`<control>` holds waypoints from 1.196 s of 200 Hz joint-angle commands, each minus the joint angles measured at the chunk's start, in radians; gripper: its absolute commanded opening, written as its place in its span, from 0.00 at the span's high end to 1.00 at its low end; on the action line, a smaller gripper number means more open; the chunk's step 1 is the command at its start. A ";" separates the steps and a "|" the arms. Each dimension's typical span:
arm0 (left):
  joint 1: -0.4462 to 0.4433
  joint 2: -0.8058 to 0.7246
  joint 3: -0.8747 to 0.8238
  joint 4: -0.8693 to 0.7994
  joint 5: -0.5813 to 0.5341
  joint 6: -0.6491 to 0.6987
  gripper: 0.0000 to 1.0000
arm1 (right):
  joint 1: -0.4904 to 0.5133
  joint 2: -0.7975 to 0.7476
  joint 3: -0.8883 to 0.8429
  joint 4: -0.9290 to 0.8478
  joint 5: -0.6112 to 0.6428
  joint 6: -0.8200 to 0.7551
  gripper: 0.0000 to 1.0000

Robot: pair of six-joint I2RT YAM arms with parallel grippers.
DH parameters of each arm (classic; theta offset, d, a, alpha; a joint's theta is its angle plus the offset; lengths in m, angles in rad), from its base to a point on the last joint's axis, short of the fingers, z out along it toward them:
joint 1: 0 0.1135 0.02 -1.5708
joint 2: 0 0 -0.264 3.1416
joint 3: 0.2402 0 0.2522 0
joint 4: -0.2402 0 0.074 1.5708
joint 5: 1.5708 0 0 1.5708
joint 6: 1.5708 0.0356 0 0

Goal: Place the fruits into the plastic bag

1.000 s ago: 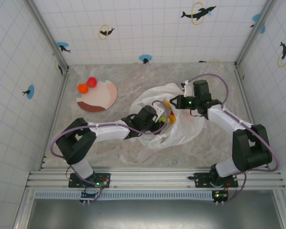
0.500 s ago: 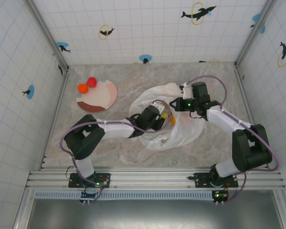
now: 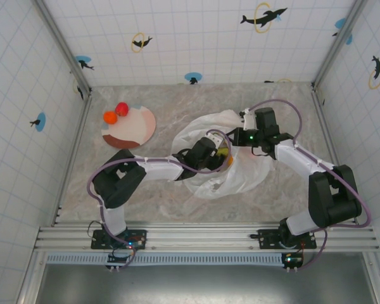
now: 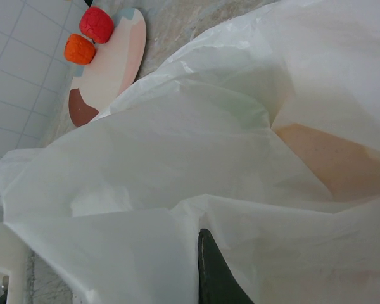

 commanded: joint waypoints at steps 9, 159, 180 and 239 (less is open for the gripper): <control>0.000 -0.053 -0.011 0.016 0.012 -0.021 0.19 | 0.006 -0.003 0.005 0.023 0.006 0.001 1.00; 0.043 -0.445 -0.205 -0.044 0.381 -0.048 0.18 | 0.004 -0.001 -0.011 0.053 0.002 0.016 1.00; 0.073 -0.495 -0.213 -0.041 0.398 -0.050 0.17 | 0.005 -0.003 -0.012 0.054 0.002 0.018 1.00; 0.214 -0.599 -0.220 -0.088 0.319 -0.147 0.15 | 0.008 -0.022 -0.009 0.053 0.005 0.021 1.00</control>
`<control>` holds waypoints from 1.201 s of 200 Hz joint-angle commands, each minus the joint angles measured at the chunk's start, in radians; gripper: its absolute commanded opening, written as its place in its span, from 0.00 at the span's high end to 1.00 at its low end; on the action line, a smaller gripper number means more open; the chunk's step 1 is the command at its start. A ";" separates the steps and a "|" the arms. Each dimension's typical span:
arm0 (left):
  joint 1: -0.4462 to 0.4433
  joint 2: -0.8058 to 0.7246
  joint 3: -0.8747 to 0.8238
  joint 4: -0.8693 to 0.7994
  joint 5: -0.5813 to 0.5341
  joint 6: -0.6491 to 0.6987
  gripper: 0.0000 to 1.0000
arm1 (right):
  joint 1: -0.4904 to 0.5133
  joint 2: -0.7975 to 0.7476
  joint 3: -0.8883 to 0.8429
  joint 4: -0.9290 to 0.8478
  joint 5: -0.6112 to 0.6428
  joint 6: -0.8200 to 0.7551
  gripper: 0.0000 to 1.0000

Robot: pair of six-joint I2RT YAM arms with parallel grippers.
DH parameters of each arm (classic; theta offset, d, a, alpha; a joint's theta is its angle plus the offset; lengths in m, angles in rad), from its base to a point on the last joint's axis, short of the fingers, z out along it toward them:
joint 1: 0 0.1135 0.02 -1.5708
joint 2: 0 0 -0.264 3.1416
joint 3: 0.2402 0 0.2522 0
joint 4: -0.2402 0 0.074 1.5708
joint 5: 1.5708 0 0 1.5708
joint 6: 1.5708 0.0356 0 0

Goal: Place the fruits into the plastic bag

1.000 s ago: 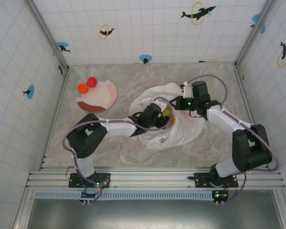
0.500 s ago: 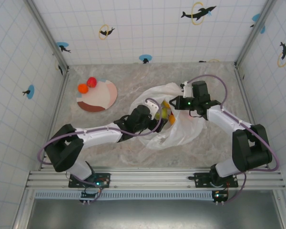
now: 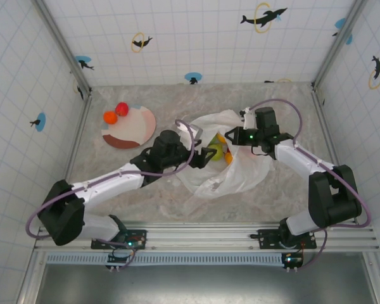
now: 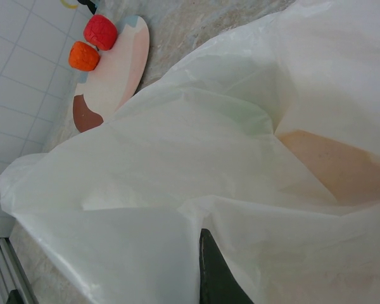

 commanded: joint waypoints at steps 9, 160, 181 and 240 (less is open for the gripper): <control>0.091 -0.050 -0.017 -0.058 -0.058 -0.076 0.14 | 0.008 -0.025 -0.008 0.030 0.005 0.004 1.00; 0.485 -0.036 0.074 -0.292 -0.476 -0.041 0.03 | 0.032 -0.033 0.025 -0.002 0.049 -0.071 1.00; 0.561 0.019 0.106 -0.294 -0.513 -0.034 0.02 | 0.032 -0.036 0.021 0.007 0.042 -0.077 1.00; 0.755 0.242 0.256 -0.332 -0.498 -0.034 0.02 | 0.026 -0.037 0.001 0.019 0.021 -0.083 1.00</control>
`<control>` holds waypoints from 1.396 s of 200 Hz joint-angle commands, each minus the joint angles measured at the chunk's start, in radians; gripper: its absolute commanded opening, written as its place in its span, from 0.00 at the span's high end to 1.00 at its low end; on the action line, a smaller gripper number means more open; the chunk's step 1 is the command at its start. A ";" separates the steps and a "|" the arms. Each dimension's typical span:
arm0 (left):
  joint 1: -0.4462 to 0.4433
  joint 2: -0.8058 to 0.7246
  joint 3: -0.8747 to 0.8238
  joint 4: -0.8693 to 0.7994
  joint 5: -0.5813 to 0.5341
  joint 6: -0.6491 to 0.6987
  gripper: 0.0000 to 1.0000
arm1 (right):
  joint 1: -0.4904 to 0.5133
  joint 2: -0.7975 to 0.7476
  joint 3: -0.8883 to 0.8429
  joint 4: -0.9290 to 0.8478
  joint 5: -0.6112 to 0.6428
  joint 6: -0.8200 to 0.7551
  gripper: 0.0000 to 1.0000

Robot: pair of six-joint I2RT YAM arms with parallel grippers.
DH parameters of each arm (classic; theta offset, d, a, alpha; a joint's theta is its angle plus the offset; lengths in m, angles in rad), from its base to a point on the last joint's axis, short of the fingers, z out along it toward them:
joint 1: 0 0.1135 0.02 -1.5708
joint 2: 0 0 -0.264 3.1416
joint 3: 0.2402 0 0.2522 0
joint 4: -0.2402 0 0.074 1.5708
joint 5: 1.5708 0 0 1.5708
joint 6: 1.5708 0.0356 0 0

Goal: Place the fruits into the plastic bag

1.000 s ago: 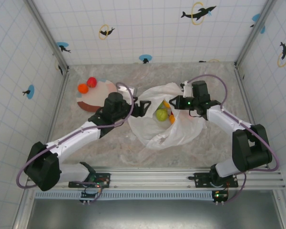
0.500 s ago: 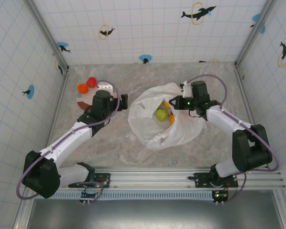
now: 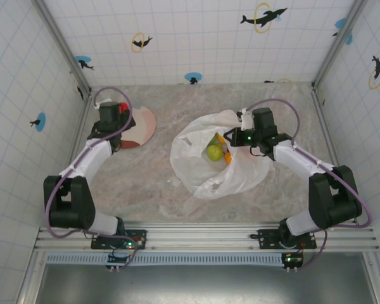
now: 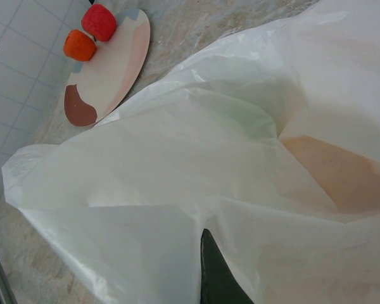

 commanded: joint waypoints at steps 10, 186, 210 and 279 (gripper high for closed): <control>0.072 0.127 0.112 -0.040 0.009 0.010 0.02 | -0.003 -0.029 0.001 0.024 -0.020 -0.015 1.00; 0.202 0.653 0.644 -0.265 0.107 0.025 0.09 | -0.007 -0.032 0.014 0.007 -0.021 0.005 1.00; 0.206 0.683 0.660 -0.268 0.108 0.029 0.10 | -0.007 -0.032 0.018 0.000 -0.021 0.003 1.00; 0.212 0.767 0.744 -0.300 0.130 0.047 0.16 | -0.006 -0.040 0.013 -0.011 -0.016 0.001 1.00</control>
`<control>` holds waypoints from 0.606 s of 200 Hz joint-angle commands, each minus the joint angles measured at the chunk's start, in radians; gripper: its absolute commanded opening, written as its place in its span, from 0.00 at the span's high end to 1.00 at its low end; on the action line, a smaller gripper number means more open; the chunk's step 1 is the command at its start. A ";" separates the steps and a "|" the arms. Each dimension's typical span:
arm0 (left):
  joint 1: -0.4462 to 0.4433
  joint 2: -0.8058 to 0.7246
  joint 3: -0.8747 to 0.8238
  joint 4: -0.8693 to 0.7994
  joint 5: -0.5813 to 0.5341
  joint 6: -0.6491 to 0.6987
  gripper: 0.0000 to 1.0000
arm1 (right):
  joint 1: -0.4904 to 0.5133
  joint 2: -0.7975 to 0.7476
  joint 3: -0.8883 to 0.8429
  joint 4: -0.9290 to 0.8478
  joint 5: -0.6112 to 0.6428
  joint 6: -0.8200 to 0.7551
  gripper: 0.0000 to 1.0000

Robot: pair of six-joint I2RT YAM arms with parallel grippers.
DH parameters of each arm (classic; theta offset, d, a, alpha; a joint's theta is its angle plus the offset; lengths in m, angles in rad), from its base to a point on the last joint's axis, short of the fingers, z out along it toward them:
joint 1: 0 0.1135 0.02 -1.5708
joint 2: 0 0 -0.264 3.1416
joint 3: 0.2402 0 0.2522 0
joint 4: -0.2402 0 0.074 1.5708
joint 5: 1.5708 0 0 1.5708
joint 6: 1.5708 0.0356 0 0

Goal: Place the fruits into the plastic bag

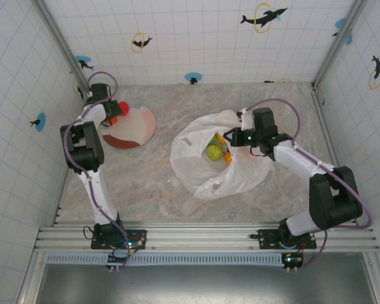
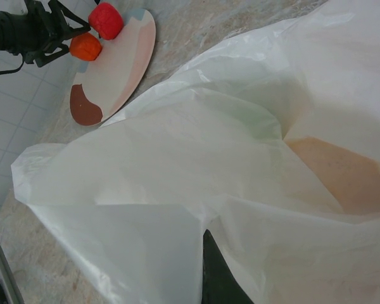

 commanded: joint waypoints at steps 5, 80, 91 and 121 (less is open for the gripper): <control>0.011 0.036 0.052 -0.043 0.012 0.025 0.16 | -0.004 -0.032 0.013 -0.008 -0.002 -0.002 1.00; 0.010 0.062 0.060 -0.051 0.034 0.025 0.30 | -0.004 -0.028 0.025 -0.018 0.000 -0.001 1.00; 0.011 0.062 0.060 -0.052 0.038 0.025 0.32 | -0.003 -0.028 0.025 -0.018 0.000 -0.001 1.00; 0.011 0.056 0.056 -0.054 0.043 0.021 0.34 | -0.001 -0.028 0.028 -0.018 -0.003 0.004 1.00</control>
